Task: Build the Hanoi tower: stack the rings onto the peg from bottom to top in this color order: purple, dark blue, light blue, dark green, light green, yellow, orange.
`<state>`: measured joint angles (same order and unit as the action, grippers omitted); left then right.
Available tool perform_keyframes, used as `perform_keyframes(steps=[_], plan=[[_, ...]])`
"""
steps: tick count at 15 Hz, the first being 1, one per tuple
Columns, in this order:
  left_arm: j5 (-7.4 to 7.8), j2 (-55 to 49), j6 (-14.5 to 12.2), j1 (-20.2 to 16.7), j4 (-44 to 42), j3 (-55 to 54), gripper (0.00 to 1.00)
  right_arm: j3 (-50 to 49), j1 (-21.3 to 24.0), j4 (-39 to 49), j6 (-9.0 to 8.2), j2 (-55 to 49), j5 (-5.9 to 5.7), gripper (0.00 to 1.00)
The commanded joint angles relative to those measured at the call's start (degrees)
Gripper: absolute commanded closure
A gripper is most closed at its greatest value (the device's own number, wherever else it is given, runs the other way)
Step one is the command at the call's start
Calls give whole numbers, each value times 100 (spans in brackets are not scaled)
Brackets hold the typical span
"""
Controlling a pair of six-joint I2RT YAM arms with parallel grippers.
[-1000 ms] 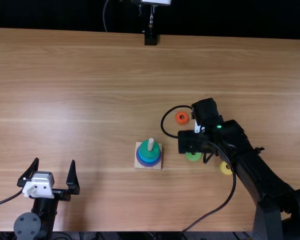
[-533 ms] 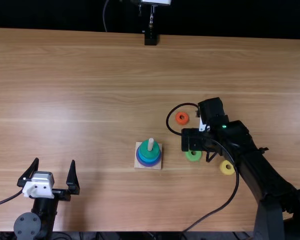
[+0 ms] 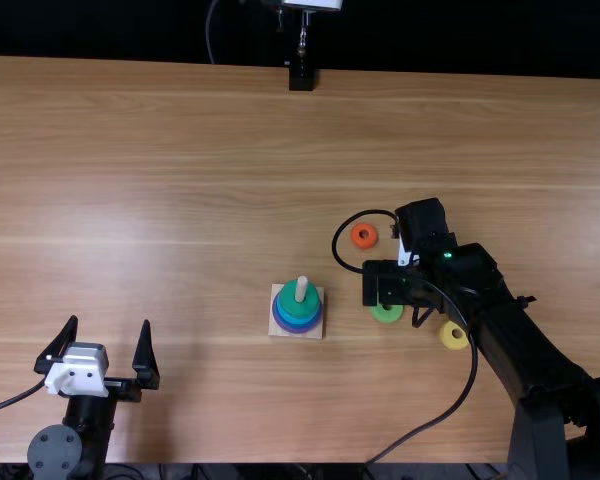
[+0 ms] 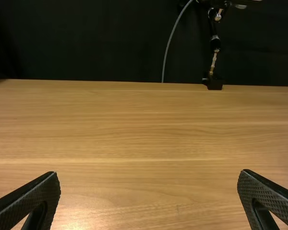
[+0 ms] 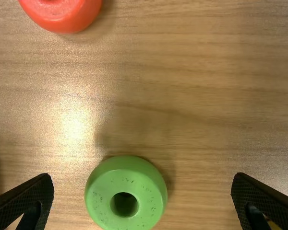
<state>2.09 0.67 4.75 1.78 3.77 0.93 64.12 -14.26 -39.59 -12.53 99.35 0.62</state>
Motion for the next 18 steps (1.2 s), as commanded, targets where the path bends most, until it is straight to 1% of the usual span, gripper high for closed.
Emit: perform_keyframes(steps=[1, 7, 10, 13, 18], plan=[[44, -67, -32, -38, 98, -93, 0, -31, -68, -2, -33, -30, 22, 0], [44, -67, -22, -38, 98, -93, 0, -75, -86, -65, -33, -30, 33, 0], [44, -67, -22, -38, 98, -93, 0, -224, -323, -65, -33, -30, 1, 0], [44, -67, -32, -46, 98, -93, 0, -295, -481, -34, -44, -30, 1, 0], [44, -67, -22, -38, 98, -93, 0, -356, -613, -55, -54, 84, 1, 0]])
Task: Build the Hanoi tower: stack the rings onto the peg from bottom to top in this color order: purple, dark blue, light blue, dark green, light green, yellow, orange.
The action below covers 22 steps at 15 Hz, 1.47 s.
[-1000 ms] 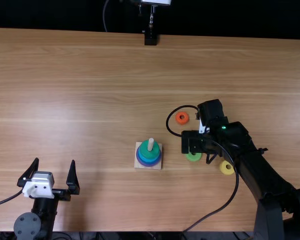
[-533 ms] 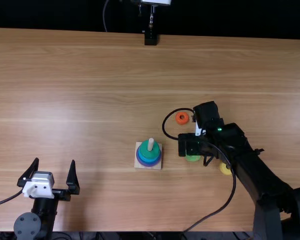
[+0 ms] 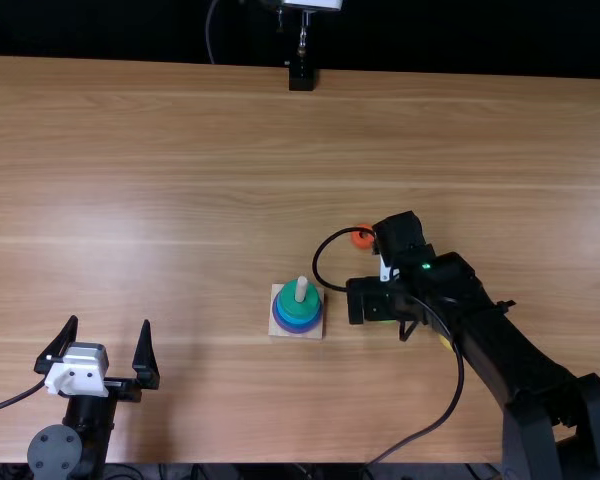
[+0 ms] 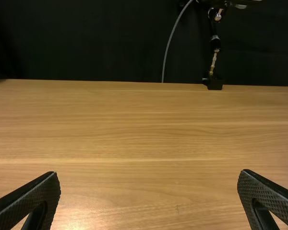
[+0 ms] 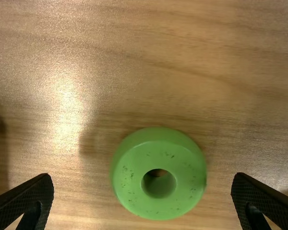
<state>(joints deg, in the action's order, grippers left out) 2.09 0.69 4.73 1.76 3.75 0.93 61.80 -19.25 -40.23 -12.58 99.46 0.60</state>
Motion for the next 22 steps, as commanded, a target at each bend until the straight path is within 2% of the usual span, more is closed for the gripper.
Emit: perform_keyframes(steps=[1, 9, 11, 12, 13, 18, 22], plan=[[44, -69, -20, -35, 100, -93, 0, -124, -132, 19, -50, 161, 3, 0], [44, -69, -20, -35, 100, -93, 0, -133, -123, 19, -39, 223, -7, 1], [44, -69, -30, -35, 100, -93, 0, -151, -123, 30, -29, 223, 24, 72], [44, -69, -30, -35, 100, -93, 0, -168, -123, 51, -29, 223, 24, 92], [44, -69, -30, -35, 100, -93, 0, -247, -115, 72, -29, 223, 24, 100], [44, -69, -20, -35, 100, -93, 0, -300, -106, 93, -29, 214, 45, 100], [44, -69, -20, -35, 100, -93, 0, -168, -97, 40, -8, 205, 14, 100]])
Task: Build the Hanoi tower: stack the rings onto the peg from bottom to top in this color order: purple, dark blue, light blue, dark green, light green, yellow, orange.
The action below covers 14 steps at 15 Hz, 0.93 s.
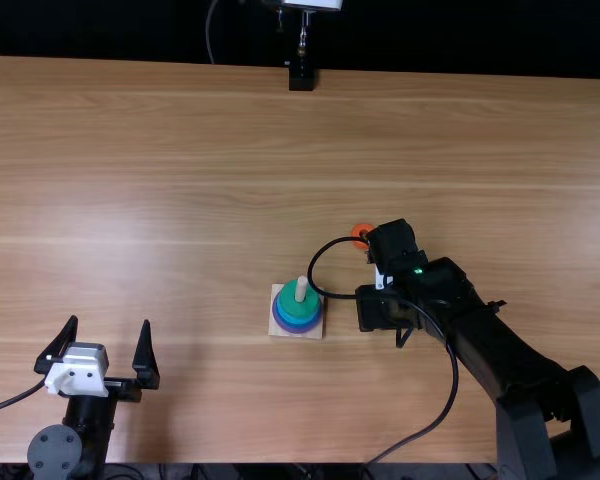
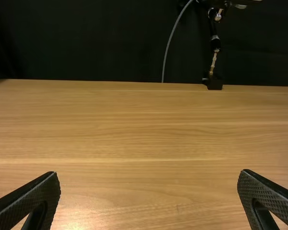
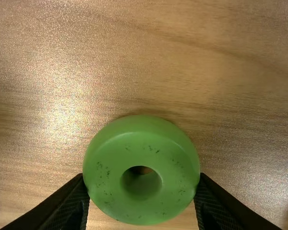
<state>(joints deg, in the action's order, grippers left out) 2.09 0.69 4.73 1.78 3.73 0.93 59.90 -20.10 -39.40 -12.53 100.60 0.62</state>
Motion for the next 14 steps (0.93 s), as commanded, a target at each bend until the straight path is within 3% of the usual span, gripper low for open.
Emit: perform_keyframes(steps=[1, 3, 5, 7, 9, 14], plan=[[44, -69, -20, -38, 102, -93, 0, 136, -12, -53, 30, 92, 1, 100], [44, -69, -30, -38, 102, -93, 0, 268, -47, -106, 336, 57, -20, 100], [44, -69, -30, -38, 102, -93, 0, 681, -56, -380, 515, 39, -20, 100], [44, -69, -20, -38, 102, -93, 0, 1164, -64, -1087, 621, 30, -10, 100], [44, -69, -20, -38, 102, -93, 0, 1657, -117, -1751, 884, 21, 12, 100], [44, -69, -20, -38, 102, -93, 0, 2667, -398, -2785, 1074, -137, 43, 100]])
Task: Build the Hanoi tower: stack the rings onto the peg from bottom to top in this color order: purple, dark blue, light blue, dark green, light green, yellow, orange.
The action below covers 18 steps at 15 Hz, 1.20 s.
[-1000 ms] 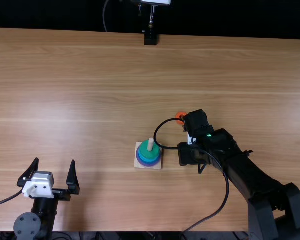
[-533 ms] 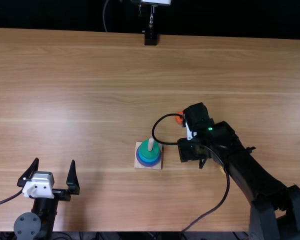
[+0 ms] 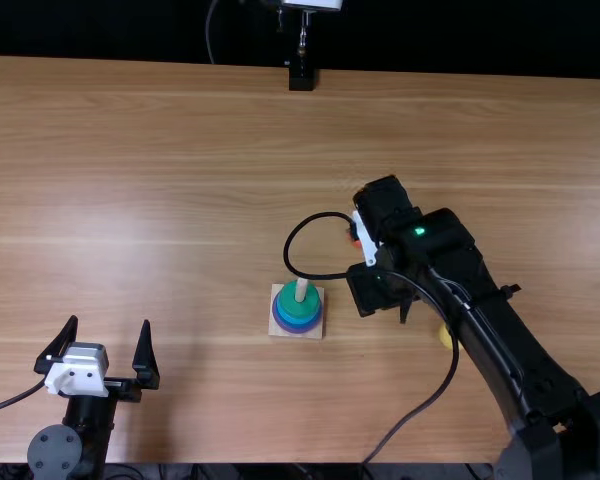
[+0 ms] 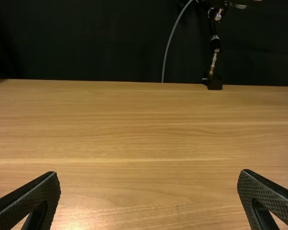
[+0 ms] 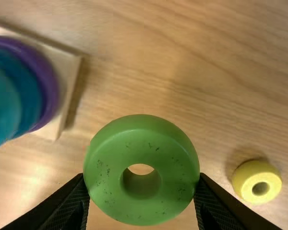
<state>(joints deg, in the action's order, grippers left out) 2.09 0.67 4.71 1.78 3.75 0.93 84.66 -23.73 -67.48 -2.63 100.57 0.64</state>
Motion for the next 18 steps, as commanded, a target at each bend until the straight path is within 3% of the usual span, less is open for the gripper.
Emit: perform_keyframes(steps=[1, 12, 18], plan=[[44, -67, -18, -38, 100, -93, 0, 419, -132, -103, 84, -135, 41, 100], [44, -67, -18, -38, 100, -93, 0, 2019, -941, -472, 63, -143, 73, 100], [44, -67, -28, -38, 100, -93, 0, 2239, -1530, -1189, 21, -284, 62, 100]])
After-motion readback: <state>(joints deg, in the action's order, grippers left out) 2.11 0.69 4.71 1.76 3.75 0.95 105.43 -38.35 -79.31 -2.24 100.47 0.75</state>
